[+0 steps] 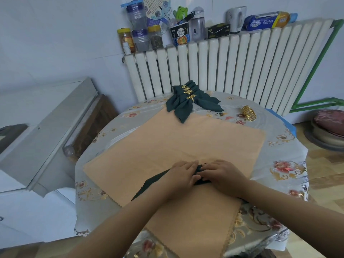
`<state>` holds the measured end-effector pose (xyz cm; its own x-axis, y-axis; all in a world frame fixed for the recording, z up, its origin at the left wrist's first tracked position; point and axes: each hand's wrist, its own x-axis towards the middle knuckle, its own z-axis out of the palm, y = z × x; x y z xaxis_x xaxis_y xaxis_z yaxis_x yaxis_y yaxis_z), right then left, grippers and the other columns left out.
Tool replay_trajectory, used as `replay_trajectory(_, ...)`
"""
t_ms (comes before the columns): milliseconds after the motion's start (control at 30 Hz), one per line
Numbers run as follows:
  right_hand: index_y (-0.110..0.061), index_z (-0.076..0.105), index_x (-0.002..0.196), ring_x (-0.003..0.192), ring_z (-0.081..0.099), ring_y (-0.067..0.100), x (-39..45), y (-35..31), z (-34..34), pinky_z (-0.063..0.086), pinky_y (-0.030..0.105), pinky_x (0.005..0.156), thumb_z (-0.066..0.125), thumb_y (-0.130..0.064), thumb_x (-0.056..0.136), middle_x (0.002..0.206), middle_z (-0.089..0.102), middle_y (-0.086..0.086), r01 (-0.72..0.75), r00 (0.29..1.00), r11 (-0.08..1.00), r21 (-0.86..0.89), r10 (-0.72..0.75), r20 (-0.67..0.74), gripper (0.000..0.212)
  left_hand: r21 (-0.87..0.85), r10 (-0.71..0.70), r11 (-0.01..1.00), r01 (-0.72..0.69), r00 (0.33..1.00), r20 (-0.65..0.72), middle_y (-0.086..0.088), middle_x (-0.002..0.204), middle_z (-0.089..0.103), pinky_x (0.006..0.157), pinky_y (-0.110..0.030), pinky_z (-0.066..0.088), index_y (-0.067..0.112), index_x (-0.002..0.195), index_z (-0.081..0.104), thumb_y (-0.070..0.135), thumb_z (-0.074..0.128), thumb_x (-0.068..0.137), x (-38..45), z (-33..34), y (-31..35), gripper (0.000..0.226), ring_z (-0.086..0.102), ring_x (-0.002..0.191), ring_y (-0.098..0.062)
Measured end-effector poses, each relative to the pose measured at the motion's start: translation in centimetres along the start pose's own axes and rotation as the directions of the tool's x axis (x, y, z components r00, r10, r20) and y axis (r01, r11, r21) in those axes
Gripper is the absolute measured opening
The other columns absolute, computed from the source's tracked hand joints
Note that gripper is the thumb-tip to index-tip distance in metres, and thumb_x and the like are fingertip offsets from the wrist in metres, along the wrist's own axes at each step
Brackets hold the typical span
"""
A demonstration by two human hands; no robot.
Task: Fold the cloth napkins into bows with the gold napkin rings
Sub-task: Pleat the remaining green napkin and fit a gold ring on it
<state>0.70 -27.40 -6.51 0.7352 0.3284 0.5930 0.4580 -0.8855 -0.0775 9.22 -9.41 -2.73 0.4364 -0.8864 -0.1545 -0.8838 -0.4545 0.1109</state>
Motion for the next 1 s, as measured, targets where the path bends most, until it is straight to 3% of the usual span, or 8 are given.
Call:
replay_trajectory(133,-0.02,0.074,0.092,0.082,0.068,0.018,-0.1,-0.1,-0.2,0.052,0.026,0.071,0.052,-0.028,0.088,0.097,0.072,-0.002,-0.016,1.0,1.0,0.017,0.015,0.016,0.023,-0.184,-0.045,0.983,-0.003,0.966,-0.254,-0.01,0.132,0.049,0.106,-0.033,0.027,0.012,0.144,0.037,0.039,0.03,0.097,-0.3,2.2,-0.4,0.054,0.039,0.122,-0.028)
replay_trajectory(234,-0.022,0.073,0.1,0.086,0.067,0.019,-0.4,-0.2,-0.5,0.054,0.028,0.072,0.044,-0.049,0.093,0.103,0.07,-0.001,-0.031,0.999,0.999,0.043,0.029,0.039,0.04,-0.412,-0.126,0.911,-0.019,0.938,-0.322,-0.002,0.119,0.055,0.098,-0.015,0.026,0.02,0.138,0.047,0.021,0.051,0.096,0.0,2.4,-0.6,0.042,0.041,0.114,-0.017)
replay_trajectory(334,-0.022,0.073,0.1,0.084,0.067,0.019,-0.1,-0.3,-0.6,0.054,0.027,0.068,0.053,-0.044,0.087,0.102,0.07,-0.002,-0.044,0.997,0.998,0.048,0.041,0.062,0.033,-0.538,-0.199,0.841,-0.06,0.89,-0.409,0.003,0.104,0.059,0.087,-0.003,0.028,0.021,0.126,0.061,0.01,0.057,0.091,-0.1,2.2,-0.3,0.036,0.046,0.103,-0.01)
replay_trajectory(400,-0.02,0.073,0.098,0.081,0.066,0.018,0.1,-0.3,-0.6,0.053,0.025,0.065,0.054,-0.038,0.087,0.099,0.07,-0.002,-0.04,0.998,0.998,0.042,0.038,0.054,0.028,-0.524,-0.209,0.848,-0.082,0.856,-0.473,0.005,0.096,0.062,0.082,-0.002,0.031,0.019,0.117,0.067,0.009,0.057,0.091,-0.4,2.3,0.1,0.031,0.048,0.095,-0.008)
replay_trajectory(534,-0.018,0.074,0.091,0.079,0.067,0.017,0.2,-0.7,-0.5,0.053,0.025,0.063,0.055,-0.033,0.086,0.094,0.072,-0.002,-0.04,0.999,0.999,0.035,0.04,0.011,0.025,-0.208,-0.007,0.967,-0.146,0.803,-0.595,0.0,0.086,0.068,0.073,-0.022,0.045,0.007,0.106,0.071,0.018,0.047,0.089,-0.6,3.1,0.6,0.031,0.055,0.081,-0.017)
replay_trajectory(667,-0.015,0.074,0.084,0.074,0.069,0.018,0.4,-0.9,-0.5,0.054,0.024,0.06,0.054,-0.033,0.084,0.086,0.073,0.001,-0.074,0.997,0.997,0.022,0.075,-0.018,0.027,-0.012,0.103,0.992,-0.13,0.838,-0.536,-0.008,0.103,0.065,0.085,-0.029,0.046,-0.002,0.115,0.063,0.036,0.042,0.092,-0.7,3.7,0.2,0.049,0.053,0.095,-0.021)
replay_trajectory(767,-0.014,0.068,0.079,0.067,0.065,0.019,0.5,-1.0,-0.5,0.047,0.024,0.057,0.053,-0.032,0.084,0.078,0.07,0.0,-0.108,0.994,0.994,0.027,0.108,0.001,0.024,0.072,0.144,0.989,-0.125,0.87,-0.471,-0.012,0.101,0.065,0.078,-0.033,0.053,-0.005,0.114,0.063,0.033,0.042,0.089,-0.4,3.6,-0.2,0.05,0.044,0.095,-0.022)
replay_trajectory(1001,-0.012,0.061,0.087,0.067,0.059,0.023,-0.1,-1.1,-0.3,0.044,0.031,0.053,0.045,-0.039,0.091,0.08,0.064,0.002,-0.245,0.967,0.964,0.098,0.236,0.099,0.031,-0.217,0.037,0.966,-0.139,0.907,-0.419,-0.015,0.092,0.064,0.078,-0.033,0.047,0.004,0.117,0.066,0.018,0.051,0.087,-0.5,2.4,-0.5,0.037,0.057,0.087,-0.035)
